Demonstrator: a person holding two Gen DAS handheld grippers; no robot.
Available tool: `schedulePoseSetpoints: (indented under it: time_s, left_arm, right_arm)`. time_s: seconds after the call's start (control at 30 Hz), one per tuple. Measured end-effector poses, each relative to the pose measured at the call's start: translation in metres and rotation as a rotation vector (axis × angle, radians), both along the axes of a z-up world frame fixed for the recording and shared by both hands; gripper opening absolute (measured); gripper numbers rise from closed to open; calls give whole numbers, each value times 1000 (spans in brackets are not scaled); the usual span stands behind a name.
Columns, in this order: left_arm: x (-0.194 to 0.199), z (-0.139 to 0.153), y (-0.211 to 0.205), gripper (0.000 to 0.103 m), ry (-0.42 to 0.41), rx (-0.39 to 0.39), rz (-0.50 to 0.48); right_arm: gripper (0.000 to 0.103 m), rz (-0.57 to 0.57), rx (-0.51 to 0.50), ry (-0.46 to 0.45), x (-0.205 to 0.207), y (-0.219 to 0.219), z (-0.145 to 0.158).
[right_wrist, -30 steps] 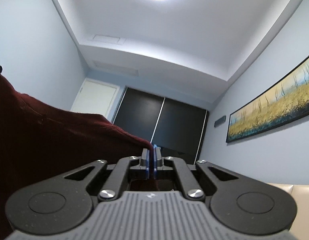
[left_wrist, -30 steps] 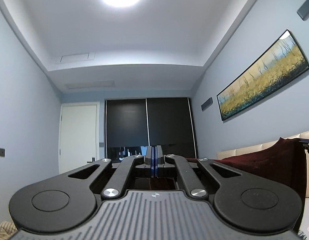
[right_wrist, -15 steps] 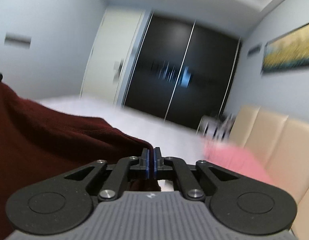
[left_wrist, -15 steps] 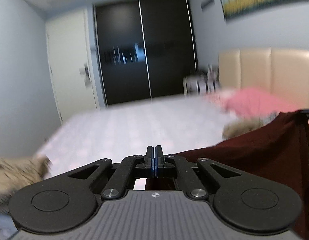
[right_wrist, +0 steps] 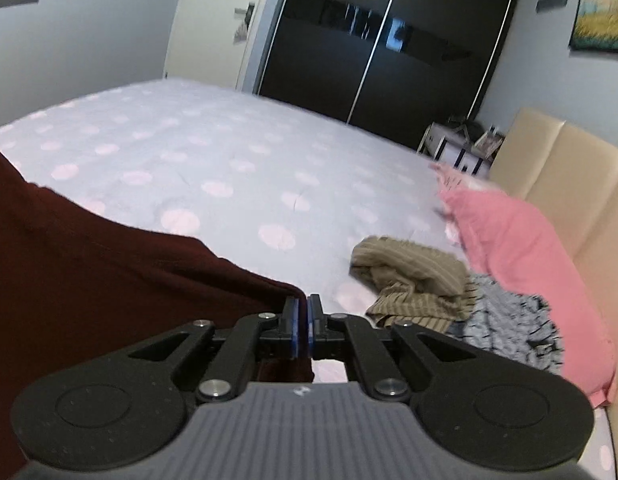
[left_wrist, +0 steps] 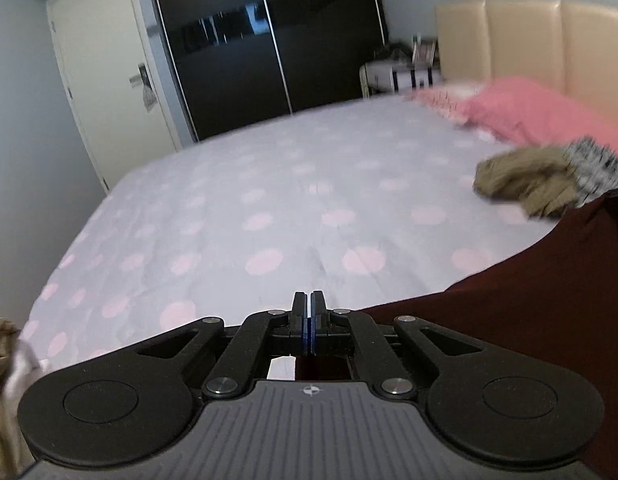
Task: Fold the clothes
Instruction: 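Lower the maroon sweater onto the bed with both tools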
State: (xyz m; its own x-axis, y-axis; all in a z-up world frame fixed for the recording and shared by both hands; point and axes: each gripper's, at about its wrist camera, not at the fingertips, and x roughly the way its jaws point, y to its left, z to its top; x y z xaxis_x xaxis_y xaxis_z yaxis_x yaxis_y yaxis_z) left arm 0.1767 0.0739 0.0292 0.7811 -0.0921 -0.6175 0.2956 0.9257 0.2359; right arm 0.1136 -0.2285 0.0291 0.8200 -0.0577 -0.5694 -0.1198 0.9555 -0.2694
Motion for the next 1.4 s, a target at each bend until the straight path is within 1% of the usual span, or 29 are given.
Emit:
schedulePoseSetpoints:
  time_s: [0.07, 0.13, 0.2, 0.23, 0.3, 0.37, 0.5, 0.6, 0.63, 0.67, 0.73, 0.77, 0.8, 0.9, 1.0, 1.07, 1.17, 1.27, 1.33, 1.4]
  left_arm:
    - [19, -29, -3, 0, 67, 49, 6]
    - [34, -58, -4, 0, 145, 79, 13]
    - [47, -83, -7, 0, 212, 103, 21]
    - [51, -94, -9, 0, 232, 121, 18]
    - [57, -111, -13, 0, 257, 159, 13]
    - [63, -122, -13, 0, 289, 165, 18]
    - [76, -144, -15, 0, 400, 178, 24]
    - [77, -140, -16, 0, 418, 189, 16]
    - [78, -136, -15, 0, 431, 173, 12]
    - [79, -132, -14, 3, 442, 149, 11]
    - [82, -119, -9, 10, 448, 83, 19]
    - [82, -112, -6, 17, 447, 36, 26]
    - [82, -104, -5, 23, 443, -6, 33]
    - [82, -94, -7, 25, 416, -103, 36]
    - [94, -102, -17, 25, 426, -143, 14]
    - [101, -111, -27, 25, 454, -143, -3]
    - [107, -126, -38, 25, 522, -150, -14]
    - [108, -137, -48, 25, 564, -126, -39]
    - [106, -142, -53, 25, 572, -107, -48]
    - [106, -145, -57, 24, 573, -105, -49]
  right_arm:
    - [5, -10, 8, 74, 29, 6, -18]
    - [5, -30, 48, 172, 60, 2, -43]
    - [5, -43, 59, 261, 81, 2, -72]
    - [5, -45, 52, 295, 88, 3, -84]
    - [5, -42, 30, 339, 100, 5, -102]
    - [5, -34, 17, 366, 107, 6, -114]
    - [6, -42, 37, 420, 115, 2, -132]
    - [9, -41, 36, 444, 122, -3, -139]
    - [9, -35, 27, 451, 123, -3, -139]
    - [11, -30, 24, 458, 124, -3, -138]
    - [26, -38, 40, 470, 126, -7, -131]
    - [44, -49, 55, 470, 127, -10, -127]
    - [49, -63, 79, 461, 127, -14, -121]
    - [49, -77, 147, 450, 129, -23, -107]
    - [48, -89, 214, 418, 129, -28, -94]
    - [46, -86, 270, 401, 130, -30, -91]
    - [42, -78, 350, 416, 135, -29, -96]
    - [42, -65, 411, 436, 139, -24, -101]
    - [42, -44, 416, 443, 141, -18, -106]
    - [42, -39, 409, 447, 144, -15, -112]
